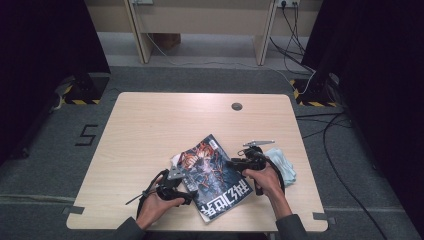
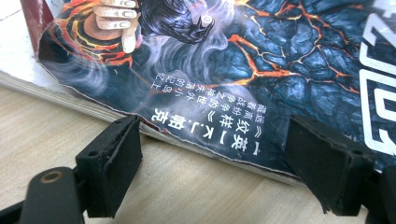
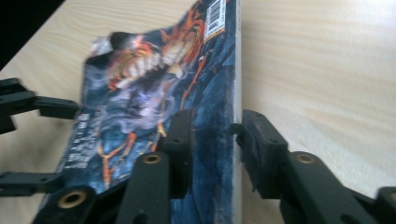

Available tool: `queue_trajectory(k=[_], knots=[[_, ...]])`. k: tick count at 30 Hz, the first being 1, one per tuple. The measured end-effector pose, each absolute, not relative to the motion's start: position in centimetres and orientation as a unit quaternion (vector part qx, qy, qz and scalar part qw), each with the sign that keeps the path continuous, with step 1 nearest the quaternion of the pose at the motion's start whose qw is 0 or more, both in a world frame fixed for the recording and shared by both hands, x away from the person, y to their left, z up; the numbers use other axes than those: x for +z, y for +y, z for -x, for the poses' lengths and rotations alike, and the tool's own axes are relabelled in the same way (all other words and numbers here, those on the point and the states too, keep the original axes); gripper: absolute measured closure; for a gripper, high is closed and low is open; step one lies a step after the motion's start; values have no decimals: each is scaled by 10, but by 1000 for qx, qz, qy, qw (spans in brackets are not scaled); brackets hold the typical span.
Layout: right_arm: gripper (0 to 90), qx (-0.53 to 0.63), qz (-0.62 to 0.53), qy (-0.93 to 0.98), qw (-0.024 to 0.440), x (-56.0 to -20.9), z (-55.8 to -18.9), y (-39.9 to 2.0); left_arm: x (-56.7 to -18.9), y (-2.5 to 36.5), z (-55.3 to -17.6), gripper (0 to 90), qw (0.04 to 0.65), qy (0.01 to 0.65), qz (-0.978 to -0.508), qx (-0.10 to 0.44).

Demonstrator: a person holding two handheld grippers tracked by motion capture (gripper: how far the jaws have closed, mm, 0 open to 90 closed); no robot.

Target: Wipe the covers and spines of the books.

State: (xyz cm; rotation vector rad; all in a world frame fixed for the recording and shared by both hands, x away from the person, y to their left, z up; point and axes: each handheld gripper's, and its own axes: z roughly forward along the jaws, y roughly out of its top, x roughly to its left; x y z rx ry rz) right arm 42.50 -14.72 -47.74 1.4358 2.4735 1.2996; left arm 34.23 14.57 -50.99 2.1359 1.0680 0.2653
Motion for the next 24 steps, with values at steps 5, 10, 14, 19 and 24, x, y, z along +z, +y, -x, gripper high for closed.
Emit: queue_trajectory(k=[5, 10, 14, 19, 24], knots=[[712, 415, -433, 800, -16, -472, -421, -137, -510, 146, -341, 179, 360, 416, -828, 107], [743, 401, -410, 819, 4, -461, -417, -130, -510, 146, -341, 184, 361, 413, -829, 104], [765, 362, -384, 848, 45, -461, -413, -123, -507, 150, -341, 204, 363, 415, -828, 102], [785, 375, -370, 849, 36, -459, -412, -128, -495, 163, -348, 270, 389, 424, -807, 131], [788, 376, -343, 859, 46, -459, -411, -128, -486, 179, -365, 247, 411, 432, -788, 155]])
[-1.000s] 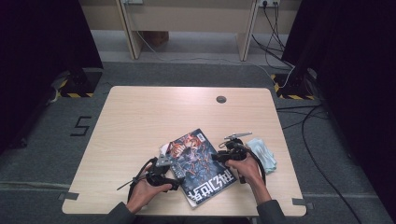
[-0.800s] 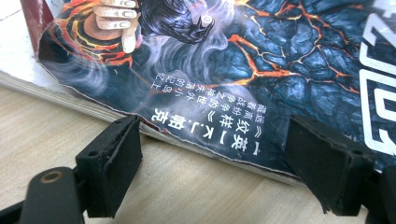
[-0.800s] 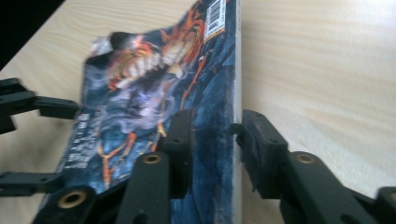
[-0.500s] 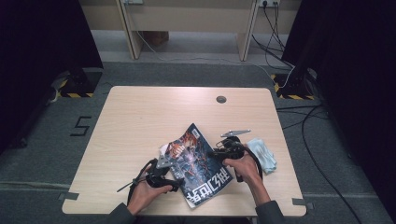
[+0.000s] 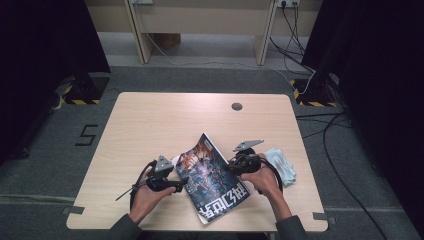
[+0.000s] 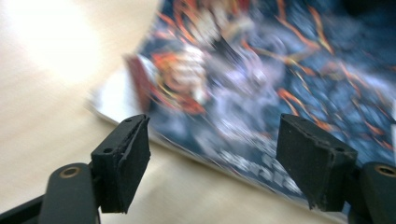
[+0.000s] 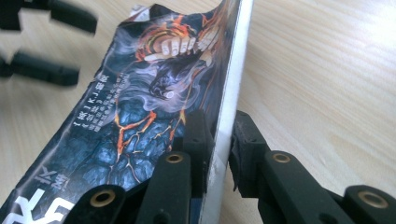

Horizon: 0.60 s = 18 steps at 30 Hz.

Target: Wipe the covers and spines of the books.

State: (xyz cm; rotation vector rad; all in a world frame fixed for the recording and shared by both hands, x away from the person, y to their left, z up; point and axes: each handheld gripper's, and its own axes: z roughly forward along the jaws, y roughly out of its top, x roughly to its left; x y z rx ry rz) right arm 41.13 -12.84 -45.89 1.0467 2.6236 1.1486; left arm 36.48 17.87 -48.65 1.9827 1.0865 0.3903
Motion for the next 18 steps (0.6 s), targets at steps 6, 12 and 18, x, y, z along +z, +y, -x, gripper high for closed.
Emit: queue_trajectory(k=[6, 12, 18], knots=[[792, 375, -315, 871, 38, -455, -405, -131, -483, 187, -380, 194, 433, 418, -782, 160], [797, 378, -289, 879, 27, -453, -398, -128, -488, 188, -389, 149, 449, 413, -780, 141], [806, 379, -256, 889, 16, -450, -390, -122, -489, 186, -389, 149, 459, 395, -785, 132]])
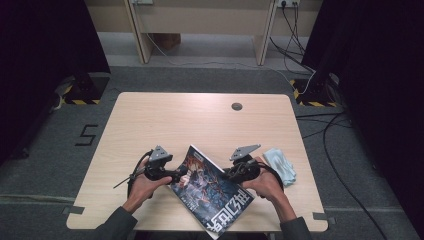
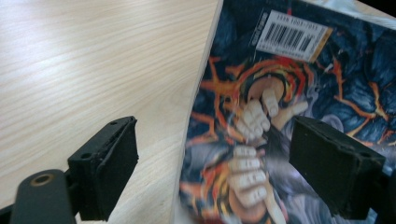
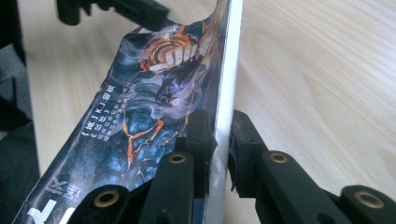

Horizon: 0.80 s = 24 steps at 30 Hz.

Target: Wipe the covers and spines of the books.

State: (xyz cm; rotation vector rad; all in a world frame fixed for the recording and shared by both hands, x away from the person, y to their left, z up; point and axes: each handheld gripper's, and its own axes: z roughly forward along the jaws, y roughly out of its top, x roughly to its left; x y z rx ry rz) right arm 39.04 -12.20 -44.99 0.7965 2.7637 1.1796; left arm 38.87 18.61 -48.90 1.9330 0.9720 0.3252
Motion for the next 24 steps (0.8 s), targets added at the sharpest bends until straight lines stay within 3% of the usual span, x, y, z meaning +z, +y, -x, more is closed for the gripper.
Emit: queue_trajectory(k=[18, 24], knots=[[814, 386, -203, 900, -10, -443, -380, -116, -495, 181, -389, 150, 496, 338, -796, 83], [813, 384, -200, 901, -11, -444, -381, -115, -495, 181, -385, 367, 497, 309, -806, 85]])
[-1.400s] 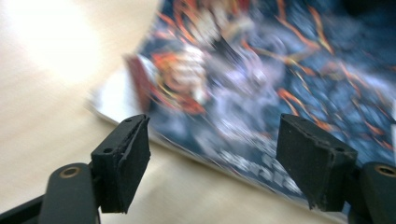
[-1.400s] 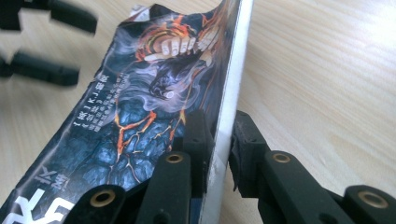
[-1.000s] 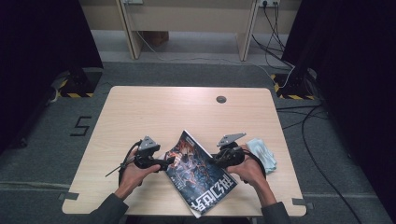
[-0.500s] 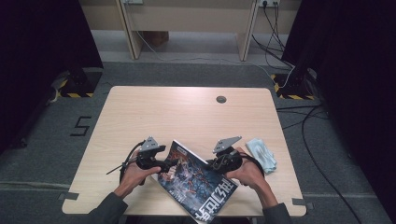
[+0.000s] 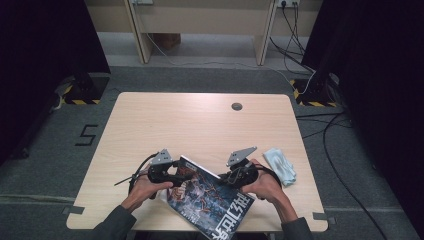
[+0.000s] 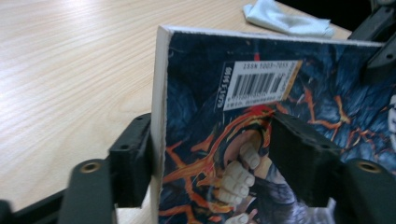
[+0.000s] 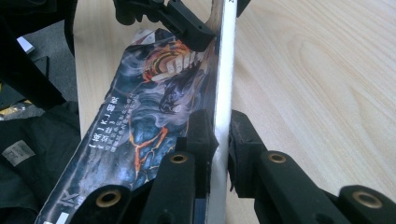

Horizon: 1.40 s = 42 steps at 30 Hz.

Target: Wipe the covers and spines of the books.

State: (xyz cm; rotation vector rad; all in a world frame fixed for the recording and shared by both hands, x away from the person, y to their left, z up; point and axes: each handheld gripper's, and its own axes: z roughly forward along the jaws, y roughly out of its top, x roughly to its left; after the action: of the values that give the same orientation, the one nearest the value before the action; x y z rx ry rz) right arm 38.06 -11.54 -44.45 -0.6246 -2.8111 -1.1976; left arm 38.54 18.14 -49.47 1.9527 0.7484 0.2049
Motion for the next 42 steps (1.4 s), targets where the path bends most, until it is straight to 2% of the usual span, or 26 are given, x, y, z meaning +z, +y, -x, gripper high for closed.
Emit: queue_trajectory(k=[6, 9, 15, 17, 20, 24, 34, 42], knots=[[809, -371, 205, -906, 6, -447, -384, -118, -492, 186, -383, 581, 488, 287, -817, 109], [808, -364, 208, -908, 1, -448, -387, -120, -491, 187, -382, 651, 487, 282, -819, 112], [779, -361, 220, -906, -8, -451, -394, -123, -488, 186, -377, 701, 489, 273, -818, 127], [750, -362, 238, -901, -24, -451, -396, -124, -487, 185, -375, 728, 486, 272, -819, 134], [651, -362, 254, -897, -22, -449, -400, -129, -486, 186, -373, 740, 488, 280, -815, 139], [571, -366, 285, -884, -53, -444, -404, -149, -483, 189, -369, 750, 493, 285, -807, 154], [502, -298, 439, -831, -167, -436, -410, -220, -475, 197, -365, 785, 502, 308, -785, 194], [479, -228, 512, -808, -185, -461, -417, -257, -472, 199, -352, 815, 510, 298, -784, 194]])
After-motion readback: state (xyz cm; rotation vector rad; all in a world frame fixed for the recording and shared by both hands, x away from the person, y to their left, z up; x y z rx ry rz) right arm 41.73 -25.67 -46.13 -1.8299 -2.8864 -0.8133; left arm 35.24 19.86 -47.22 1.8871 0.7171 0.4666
